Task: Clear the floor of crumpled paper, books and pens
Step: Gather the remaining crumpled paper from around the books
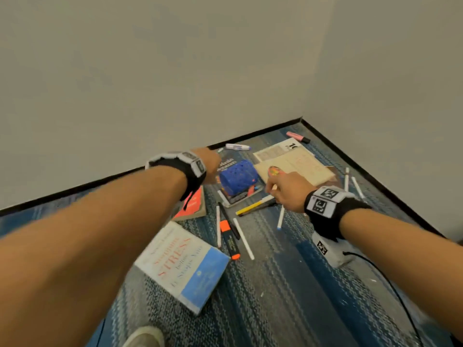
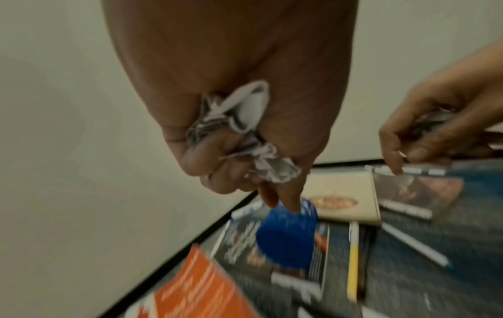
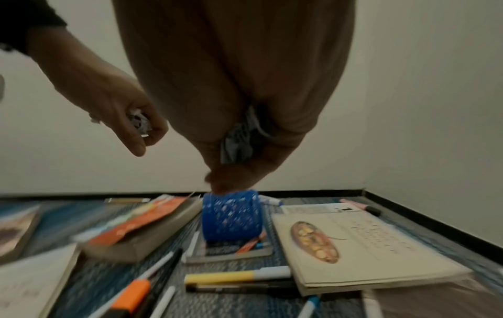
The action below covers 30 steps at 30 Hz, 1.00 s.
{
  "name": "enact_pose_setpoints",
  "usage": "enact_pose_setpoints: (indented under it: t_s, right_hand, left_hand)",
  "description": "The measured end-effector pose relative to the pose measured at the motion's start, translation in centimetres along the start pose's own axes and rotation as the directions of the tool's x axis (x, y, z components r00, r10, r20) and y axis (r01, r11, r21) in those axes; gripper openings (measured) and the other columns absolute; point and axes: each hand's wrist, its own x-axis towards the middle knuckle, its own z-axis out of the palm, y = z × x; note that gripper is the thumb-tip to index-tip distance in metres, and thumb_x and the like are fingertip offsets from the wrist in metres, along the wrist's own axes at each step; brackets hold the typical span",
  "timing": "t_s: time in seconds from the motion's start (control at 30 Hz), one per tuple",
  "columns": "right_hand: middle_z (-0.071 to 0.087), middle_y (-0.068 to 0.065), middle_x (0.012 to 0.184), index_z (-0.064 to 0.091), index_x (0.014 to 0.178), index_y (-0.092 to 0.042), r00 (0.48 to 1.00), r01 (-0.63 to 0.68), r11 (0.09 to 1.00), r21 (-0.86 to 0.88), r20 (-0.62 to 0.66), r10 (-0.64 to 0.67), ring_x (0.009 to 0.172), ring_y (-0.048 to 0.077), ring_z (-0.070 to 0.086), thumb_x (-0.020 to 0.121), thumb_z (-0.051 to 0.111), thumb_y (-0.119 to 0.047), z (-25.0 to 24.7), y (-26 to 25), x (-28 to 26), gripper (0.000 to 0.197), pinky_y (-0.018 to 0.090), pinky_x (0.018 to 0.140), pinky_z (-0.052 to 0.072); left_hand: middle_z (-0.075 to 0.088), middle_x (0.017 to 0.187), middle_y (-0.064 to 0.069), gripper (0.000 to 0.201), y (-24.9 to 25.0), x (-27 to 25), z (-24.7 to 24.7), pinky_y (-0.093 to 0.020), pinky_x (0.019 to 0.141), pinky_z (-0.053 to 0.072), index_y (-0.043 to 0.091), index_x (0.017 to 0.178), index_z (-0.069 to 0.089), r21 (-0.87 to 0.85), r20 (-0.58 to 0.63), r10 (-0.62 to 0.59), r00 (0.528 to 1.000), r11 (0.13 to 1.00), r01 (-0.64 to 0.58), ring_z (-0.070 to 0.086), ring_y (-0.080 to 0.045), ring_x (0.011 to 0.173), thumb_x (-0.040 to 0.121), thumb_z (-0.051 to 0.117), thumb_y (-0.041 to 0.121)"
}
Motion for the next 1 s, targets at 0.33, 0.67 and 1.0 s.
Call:
enact_pose_setpoints:
  t_s: [0.33, 0.67, 1.0]
  right_hand:
    - [0.063, 0.013, 0.105, 0.037, 0.142, -0.034, 0.972, 0.219, 0.926, -0.308, 0.148, -0.181, 0.094, 0.034, 0.062, 0.096, 0.039, -0.013, 14.3, -4.4, 11.2, 0.05, 0.035, 0.064, 0.04]
    - [0.048, 0.014, 0.115, 0.05, 0.121, -0.008, 0.94, 0.34, 0.812, -0.474, 0.155, -0.304, 0.094, 0.034, 0.062, 0.093, 0.043, -0.004, 13.8, -4.2, 12.2, 0.029, 0.036, 0.061, 0.036]
    - [0.051, 0.015, 0.071, 0.039, 0.071, -0.015, 0.991, 0.126, 0.972, 0.2, -0.077, -0.113, 0.067, 0.026, 0.044, 0.093, 0.045, -0.021, 9.9, -0.3, 5.0, 0.024, 0.033, 0.061, 0.021]
  left_hand:
    - [0.064, 0.105, -0.013, 0.032, -2.0, -0.5, 17.6, -0.036, 0.075, 0.05, 0.013, 0.102, 0.059, -0.463, 0.081, -0.333, 0.94, 0.823, 0.331, 0.061, -0.033, 0.097, 0.096, 0.048, 0.043]
    - [0.061, 0.112, -0.011, 0.026, -0.8, -1.5, 19.5, -0.035, 0.081, 0.045, 0.014, 0.108, 0.052, -0.653, 0.114, -0.414, 0.903, 0.654, 0.382, 0.058, -0.031, 0.105, 0.092, 0.054, 0.034]
    - [0.059, 0.116, -0.019, 0.025, 3.4, -1.3, 16.2, -0.04, 0.084, 0.046, 0.007, 0.113, 0.051, -0.564, 0.08, -0.242, 0.967, 0.789, 0.244, 0.056, -0.037, 0.106, 0.092, 0.051, 0.02]
